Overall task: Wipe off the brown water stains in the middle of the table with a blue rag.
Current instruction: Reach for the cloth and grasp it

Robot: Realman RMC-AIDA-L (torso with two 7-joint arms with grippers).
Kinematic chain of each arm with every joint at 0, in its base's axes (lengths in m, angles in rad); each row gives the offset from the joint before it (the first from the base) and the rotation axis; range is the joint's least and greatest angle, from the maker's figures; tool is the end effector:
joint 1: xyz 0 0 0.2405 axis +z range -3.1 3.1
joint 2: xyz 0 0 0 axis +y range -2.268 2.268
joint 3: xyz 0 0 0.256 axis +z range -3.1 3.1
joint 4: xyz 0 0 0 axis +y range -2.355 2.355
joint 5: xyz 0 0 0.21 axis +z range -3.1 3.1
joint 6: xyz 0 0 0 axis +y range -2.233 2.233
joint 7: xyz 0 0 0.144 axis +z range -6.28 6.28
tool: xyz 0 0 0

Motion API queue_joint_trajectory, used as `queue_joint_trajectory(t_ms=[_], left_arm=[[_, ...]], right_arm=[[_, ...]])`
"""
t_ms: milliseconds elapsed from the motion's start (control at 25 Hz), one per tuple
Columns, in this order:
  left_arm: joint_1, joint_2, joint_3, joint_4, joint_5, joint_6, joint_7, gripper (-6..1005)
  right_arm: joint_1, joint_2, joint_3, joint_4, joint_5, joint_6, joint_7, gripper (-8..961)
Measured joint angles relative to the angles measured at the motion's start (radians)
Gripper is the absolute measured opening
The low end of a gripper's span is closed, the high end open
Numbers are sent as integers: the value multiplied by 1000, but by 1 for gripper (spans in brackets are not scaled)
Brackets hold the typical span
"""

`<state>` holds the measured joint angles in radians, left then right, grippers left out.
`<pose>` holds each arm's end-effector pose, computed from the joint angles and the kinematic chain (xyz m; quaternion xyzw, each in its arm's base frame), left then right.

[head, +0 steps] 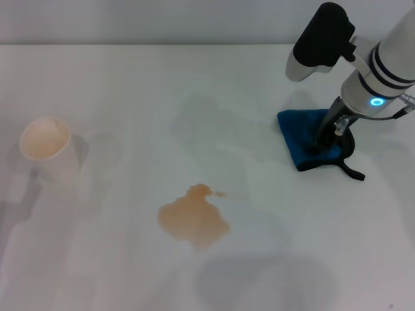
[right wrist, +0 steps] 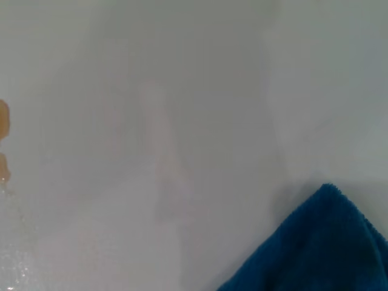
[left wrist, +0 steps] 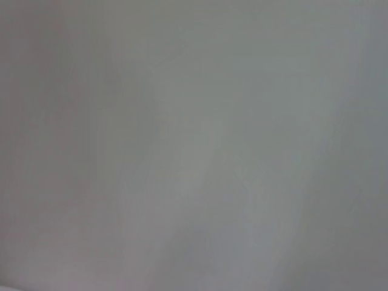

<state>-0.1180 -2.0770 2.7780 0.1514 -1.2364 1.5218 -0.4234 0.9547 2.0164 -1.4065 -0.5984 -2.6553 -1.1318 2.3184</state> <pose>-0.3718 0.2004 -0.0069 -0.6189 -0.3247 -0.3976 0.5945 0.2171 0.4221 -0.0401 -0.9159 0.2311 -0.2694 0.1876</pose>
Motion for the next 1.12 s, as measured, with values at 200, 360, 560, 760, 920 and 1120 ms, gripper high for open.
queue_joint_trajectory(t_ms=[200, 360, 560, 760, 920, 1120], left_arm=[[-1, 0, 0, 1, 0, 0, 0, 876], [-1, 0, 0, 1, 0, 0, 0, 876], [-2, 0, 0, 1, 0, 0, 0, 875], [-2, 0, 0, 1, 0, 0, 0, 875], [-5, -1, 0, 1, 0, -2, 2, 875], [-6, -2, 0, 1, 0, -6, 3, 875]], right_arm=[[-3, 1, 1, 4, 0, 11, 0, 355], [-3, 1, -3, 10, 0, 28, -1, 371], [-3, 1, -8, 14, 0, 34, -3, 456], [-3, 1, -9, 17, 0, 36, -4, 527], [-4, 1, -9, 28, 0, 37, -5, 544], [-5, 0, -9, 38, 1, 41, -5, 540]])
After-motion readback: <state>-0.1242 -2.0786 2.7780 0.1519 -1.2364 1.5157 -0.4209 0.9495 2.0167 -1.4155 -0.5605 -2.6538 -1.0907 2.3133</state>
